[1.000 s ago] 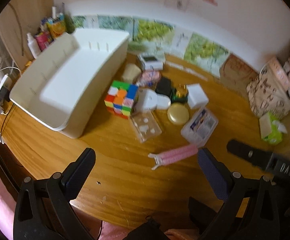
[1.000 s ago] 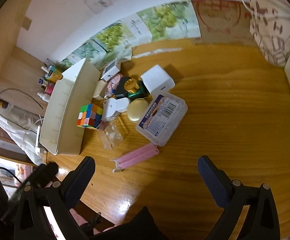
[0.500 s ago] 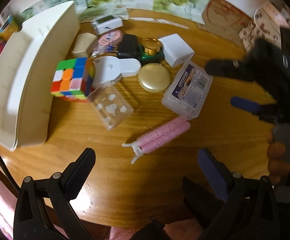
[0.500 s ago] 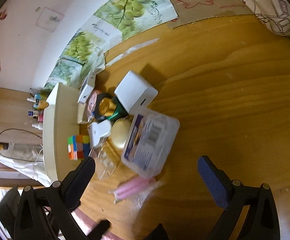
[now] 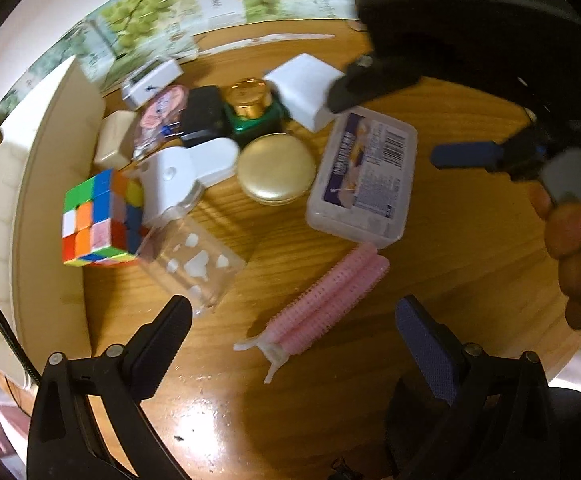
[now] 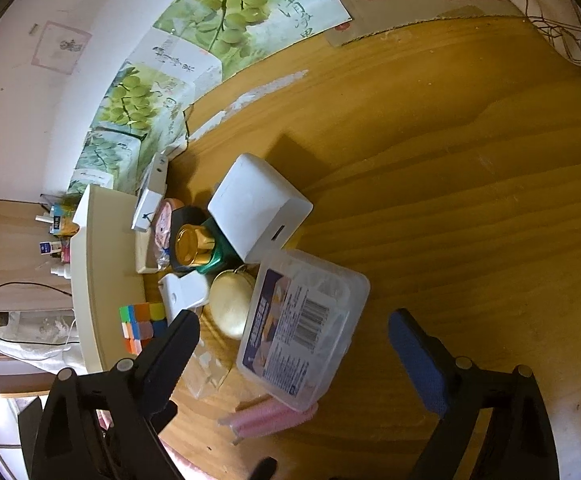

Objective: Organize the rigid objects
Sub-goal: 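Grasp the pink hair roller with left tool while right tool grasps the clear barcode box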

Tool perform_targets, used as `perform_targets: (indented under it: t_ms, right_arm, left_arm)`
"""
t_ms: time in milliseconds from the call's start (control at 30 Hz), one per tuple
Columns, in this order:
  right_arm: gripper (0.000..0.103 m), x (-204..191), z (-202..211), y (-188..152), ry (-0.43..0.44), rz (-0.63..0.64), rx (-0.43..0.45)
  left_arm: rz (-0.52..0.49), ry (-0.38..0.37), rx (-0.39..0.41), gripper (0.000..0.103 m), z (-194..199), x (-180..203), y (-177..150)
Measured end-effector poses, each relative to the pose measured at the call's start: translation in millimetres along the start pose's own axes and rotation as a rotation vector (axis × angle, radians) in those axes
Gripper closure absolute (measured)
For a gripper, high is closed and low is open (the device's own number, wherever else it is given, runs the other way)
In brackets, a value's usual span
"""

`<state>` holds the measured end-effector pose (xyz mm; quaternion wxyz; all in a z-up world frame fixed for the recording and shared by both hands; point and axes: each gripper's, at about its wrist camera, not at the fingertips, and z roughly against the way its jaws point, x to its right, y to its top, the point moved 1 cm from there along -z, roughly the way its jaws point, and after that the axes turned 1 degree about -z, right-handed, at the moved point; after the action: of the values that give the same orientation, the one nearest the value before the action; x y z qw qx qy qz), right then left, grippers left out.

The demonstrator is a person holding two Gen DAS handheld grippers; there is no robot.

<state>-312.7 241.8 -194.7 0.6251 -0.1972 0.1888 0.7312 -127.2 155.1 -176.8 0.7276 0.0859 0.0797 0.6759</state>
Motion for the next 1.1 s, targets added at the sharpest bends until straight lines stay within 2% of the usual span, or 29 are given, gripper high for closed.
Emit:
perform_targets:
  t_ms: [133, 200, 467, 667, 933, 1100]
  right_arm:
    - [0.007, -6.1, -4.4, 4.2, -0.015, 0.022, -0.006]
    - [0.011, -8.6, -6.4, 4.6, -0.014, 0.055, -0.050]
    - [0.017, -16.2, -17.8, 5.6, -0.061, 0.099, -0.102]
    - [0.026, -18.9, -27.4, 6.1, -0.112, 0.121, -0.143]
    - [0.028, -25.2, -31.9, 7.0, -0.141, 0.207, -0.170]
    - [0.037, -28.2, -30.1, 8.9, -0.167, 0.235, -0.163]
  left_arm:
    - [-0.046, -0.012, 0.012, 0.008, -5.1, 10.6, 2.0]
    - [-0.056, -0.022, 0.010, 0.011, -10.9, 17.7, 7.8]
    - [-0.027, -0.079, -0.036, 0.025, -22.2, 20.0, 11.1]
    - [-0.017, -0.112, -0.073, 0.040, -28.8, 22.4, 13.8]
    - [0.022, -0.157, -0.106, 0.059, -35.8, 21.3, 17.1]
    - [0.023, -0.166, -0.110, 0.068, -35.1, 21.4, 19.5]
